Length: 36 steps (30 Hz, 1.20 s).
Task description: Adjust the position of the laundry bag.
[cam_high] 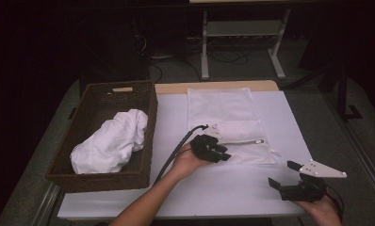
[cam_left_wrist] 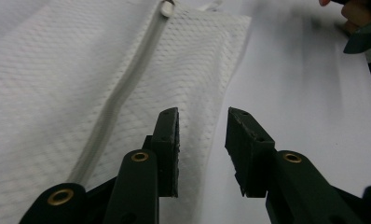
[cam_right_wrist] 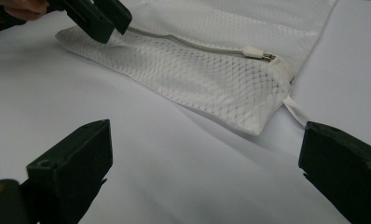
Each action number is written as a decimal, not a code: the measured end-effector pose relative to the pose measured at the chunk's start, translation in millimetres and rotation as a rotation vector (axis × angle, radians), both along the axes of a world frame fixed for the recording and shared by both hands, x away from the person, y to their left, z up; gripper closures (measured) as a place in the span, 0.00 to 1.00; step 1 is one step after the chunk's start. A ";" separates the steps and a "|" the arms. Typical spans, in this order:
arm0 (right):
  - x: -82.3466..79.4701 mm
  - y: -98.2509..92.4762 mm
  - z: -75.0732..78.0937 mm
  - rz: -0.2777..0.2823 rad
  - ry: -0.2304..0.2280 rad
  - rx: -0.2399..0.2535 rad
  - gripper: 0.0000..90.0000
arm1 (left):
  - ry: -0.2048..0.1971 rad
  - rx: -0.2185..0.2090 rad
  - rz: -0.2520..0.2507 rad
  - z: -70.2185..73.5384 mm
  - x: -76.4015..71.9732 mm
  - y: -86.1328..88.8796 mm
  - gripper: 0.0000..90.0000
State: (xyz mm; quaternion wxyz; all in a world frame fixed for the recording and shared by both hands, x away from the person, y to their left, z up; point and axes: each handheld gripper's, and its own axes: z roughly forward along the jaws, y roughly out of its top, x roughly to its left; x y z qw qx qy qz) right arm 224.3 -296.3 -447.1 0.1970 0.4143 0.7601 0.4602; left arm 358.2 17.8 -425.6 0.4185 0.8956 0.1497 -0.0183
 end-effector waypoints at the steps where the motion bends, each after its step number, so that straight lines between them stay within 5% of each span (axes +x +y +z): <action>1: -0.1 0.0 0.1 0.000 -0.001 0.000 0.03 | -0.003 0.007 -0.006 -1.8 -0.8 -2.3 0.73; 13: -0.3 -0.6 0.2 -0.002 -0.001 0.003 0.03 | -0.012 0.083 -0.030 -22.5 0.1 -16.3 0.75; 19: -0.3 -0.2 0.3 0.000 0.000 0.002 0.03 | -0.034 0.084 -0.033 -23.5 -1.4 -17.4 0.76; 24: -0.4 0.1 0.3 0.000 0.000 0.001 0.03 | -0.057 0.087 -0.019 -24.4 -0.6 -16.6 0.86; 30: -0.4 -0.4 0.2 -0.001 0.000 0.003 0.03 | -0.043 0.083 -0.017 -25.1 0.4 -15.8 0.99; 36: -0.5 -0.5 0.2 0.000 0.000 0.004 0.03 | -0.036 0.080 -0.014 -24.5 -0.2 -15.9 1.00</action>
